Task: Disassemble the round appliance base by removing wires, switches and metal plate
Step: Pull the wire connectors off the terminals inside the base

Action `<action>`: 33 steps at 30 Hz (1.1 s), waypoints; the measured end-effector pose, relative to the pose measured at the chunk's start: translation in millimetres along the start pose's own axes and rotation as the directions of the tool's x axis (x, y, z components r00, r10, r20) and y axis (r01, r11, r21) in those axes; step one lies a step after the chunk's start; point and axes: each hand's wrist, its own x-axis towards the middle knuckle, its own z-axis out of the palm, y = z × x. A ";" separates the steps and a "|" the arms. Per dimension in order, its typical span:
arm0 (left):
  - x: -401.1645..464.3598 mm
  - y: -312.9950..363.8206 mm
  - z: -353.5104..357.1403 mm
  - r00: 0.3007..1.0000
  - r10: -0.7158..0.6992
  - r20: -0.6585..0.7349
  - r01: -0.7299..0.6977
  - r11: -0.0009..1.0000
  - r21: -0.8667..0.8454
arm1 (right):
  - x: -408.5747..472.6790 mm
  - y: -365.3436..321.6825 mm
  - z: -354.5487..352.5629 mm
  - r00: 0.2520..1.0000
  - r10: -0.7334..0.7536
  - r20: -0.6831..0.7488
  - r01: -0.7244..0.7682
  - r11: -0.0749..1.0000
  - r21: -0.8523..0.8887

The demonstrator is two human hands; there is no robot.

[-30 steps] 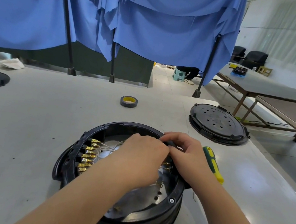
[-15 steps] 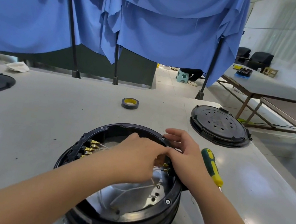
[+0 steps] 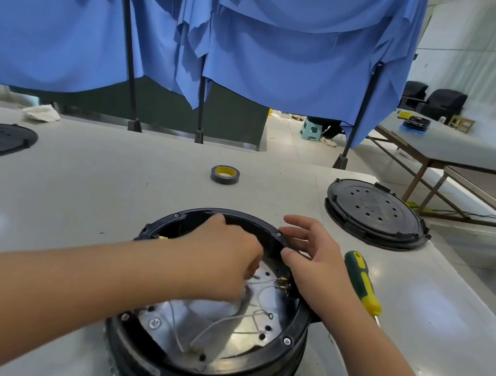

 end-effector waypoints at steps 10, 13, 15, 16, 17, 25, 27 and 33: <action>7.1 0.8 -11.0 0.992 -0.101 -0.077 0.041 0.831 -0.554 | -2.8 -1.4 0.3 1.000 -0.020 0.004 0.020 1.000 0.010; 5.5 -4.3 -8.0 0.971 -0.187 -0.147 0.031 0.713 -0.701 | -4.7 -4.0 1.2 0.999 -0.029 -0.019 0.029 1.000 -0.006; 5.2 -6.6 -3.6 0.955 -0.238 -0.176 0.024 0.653 -0.757 | -7.1 -6.7 1.7 0.999 -0.044 -0.029 0.044 0.999 -0.014; 5.3 -7.3 -0.2 0.948 -0.258 -0.185 0.022 0.636 -0.772 | -8.6 -7.6 1.5 0.998 -0.050 -0.028 0.050 0.999 0.000; 5.0 -7.6 3.5 0.942 -0.277 -0.189 0.025 0.623 -0.782 | -9.8 -8.4 0.9 0.998 -0.055 -0.022 0.056 0.998 0.024; 0.7 -4.2 12.4 0.919 -0.330 -0.217 0.025 0.598 -0.801 | -10.8 -13.5 -5.0 1.000 -0.002 0.016 -0.002 0.961 0.275; -1.9 -3.3 12.7 0.924 -0.314 -0.219 0.025 0.620 -0.785 | -10.2 -13.0 -4.2 1.000 0.007 0.020 -0.012 0.967 0.255; -3.5 -0.9 9.7 0.932 -0.289 -0.220 0.037 0.679 -0.733 | -11.6 -13.8 -1.4 0.999 0.028 0.041 -0.032 0.993 0.111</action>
